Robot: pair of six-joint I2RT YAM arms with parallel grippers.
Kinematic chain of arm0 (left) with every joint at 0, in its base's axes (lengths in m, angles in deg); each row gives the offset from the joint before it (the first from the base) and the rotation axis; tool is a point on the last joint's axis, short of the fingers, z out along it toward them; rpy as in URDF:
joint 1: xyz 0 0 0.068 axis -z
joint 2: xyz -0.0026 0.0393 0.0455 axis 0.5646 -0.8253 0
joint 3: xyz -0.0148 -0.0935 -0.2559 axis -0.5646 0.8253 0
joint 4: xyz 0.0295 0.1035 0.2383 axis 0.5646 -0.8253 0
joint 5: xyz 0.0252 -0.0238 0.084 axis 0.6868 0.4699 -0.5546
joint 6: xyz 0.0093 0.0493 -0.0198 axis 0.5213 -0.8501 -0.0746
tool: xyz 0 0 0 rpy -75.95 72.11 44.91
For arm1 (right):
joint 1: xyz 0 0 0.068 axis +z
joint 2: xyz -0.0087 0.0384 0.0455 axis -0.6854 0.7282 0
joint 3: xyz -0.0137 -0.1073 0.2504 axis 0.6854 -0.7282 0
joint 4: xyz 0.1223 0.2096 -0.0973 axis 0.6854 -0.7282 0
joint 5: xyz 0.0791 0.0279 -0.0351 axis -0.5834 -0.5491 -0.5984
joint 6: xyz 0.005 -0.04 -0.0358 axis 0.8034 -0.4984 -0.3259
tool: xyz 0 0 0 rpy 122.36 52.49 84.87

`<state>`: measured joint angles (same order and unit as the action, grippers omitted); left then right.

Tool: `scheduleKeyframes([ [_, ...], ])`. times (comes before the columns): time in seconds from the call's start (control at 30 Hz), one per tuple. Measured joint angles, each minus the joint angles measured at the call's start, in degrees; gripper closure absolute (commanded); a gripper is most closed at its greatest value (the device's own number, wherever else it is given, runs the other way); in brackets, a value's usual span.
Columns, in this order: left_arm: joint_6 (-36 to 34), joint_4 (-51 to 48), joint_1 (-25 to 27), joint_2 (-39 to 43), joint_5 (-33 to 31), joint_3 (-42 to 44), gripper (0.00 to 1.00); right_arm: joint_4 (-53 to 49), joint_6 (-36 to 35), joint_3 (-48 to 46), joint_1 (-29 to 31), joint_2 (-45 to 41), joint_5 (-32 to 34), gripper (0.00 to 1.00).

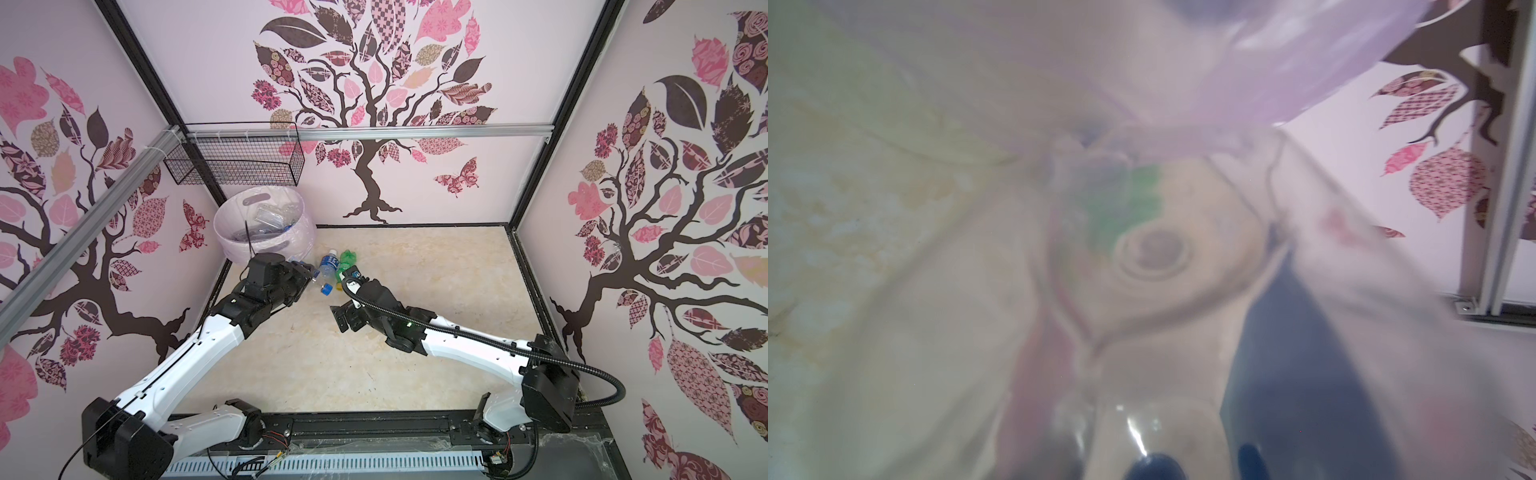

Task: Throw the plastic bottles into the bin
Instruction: 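Lift the blue-cap bottle with the left gripper and swing it over the bin, then open the left gripper over the bin to drop the blue-cap bottle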

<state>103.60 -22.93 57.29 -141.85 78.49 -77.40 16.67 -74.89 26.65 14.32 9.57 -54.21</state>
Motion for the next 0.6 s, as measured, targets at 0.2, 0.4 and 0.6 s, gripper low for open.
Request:
scheduleKeyframes([
  [0.2, -5.29, -3.21, -3.82, 0.31, -1.79, -12.07, 0.45, -1.01, -2.6, 4.98, -0.74, -1.49, 0.87, 0.01],
  [0.4, -6.97, -4.61, -13.88, -1.44, -0.31, -21.59, 0.45, -2.43, -4.83, 11.13, -1.36, -1.49, 1.01, 0.0],
  [0.6, -4.07, -4.98, -21.68, -5.68, 3.41, -30.16, 0.44, -2.29, -5.44, 16.0, -1.42, -1.27, 0.39, 0.0],
])
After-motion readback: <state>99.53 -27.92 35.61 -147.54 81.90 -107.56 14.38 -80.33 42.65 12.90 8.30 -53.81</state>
